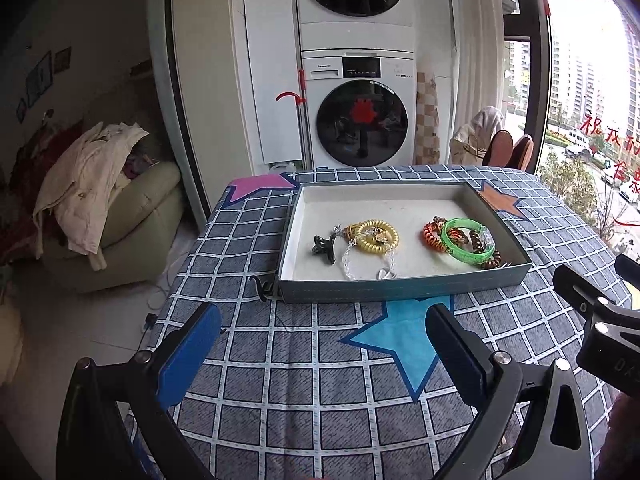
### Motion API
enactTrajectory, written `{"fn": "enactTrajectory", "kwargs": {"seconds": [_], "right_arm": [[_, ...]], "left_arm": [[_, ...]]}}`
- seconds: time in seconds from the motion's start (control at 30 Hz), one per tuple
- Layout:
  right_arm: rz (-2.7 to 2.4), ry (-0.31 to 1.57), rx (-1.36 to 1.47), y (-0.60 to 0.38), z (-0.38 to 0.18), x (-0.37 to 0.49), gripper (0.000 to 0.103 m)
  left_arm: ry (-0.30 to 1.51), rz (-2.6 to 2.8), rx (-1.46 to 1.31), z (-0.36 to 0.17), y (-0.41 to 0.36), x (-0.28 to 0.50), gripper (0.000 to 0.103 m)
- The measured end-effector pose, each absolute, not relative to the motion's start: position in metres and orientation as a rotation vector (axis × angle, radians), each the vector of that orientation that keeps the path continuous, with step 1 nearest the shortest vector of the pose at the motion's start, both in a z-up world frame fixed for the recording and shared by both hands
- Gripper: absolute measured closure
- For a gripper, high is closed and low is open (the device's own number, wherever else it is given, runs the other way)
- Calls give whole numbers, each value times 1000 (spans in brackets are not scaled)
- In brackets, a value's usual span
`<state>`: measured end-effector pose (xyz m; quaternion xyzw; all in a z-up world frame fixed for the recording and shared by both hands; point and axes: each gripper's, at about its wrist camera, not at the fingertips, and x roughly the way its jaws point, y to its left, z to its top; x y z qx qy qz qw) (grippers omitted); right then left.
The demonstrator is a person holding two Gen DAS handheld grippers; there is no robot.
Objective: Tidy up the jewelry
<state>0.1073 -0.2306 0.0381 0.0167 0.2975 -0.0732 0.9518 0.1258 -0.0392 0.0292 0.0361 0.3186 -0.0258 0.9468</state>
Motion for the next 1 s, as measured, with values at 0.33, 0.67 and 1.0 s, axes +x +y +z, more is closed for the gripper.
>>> {"fn": "enactTrajectory", "kwargs": {"seconds": [0.33,0.67,1.0], "right_arm": [[-141,593,33,-227,42,104,0],[-139,594,35,-227,42,104,0],[-138,594,34,-226,42,103,0]], "left_arm": [[633,-40,80,33,-37,122,0],[643,-39,81,32,-37,122,0],[647,-39,80,32,-37,122,0]]}}
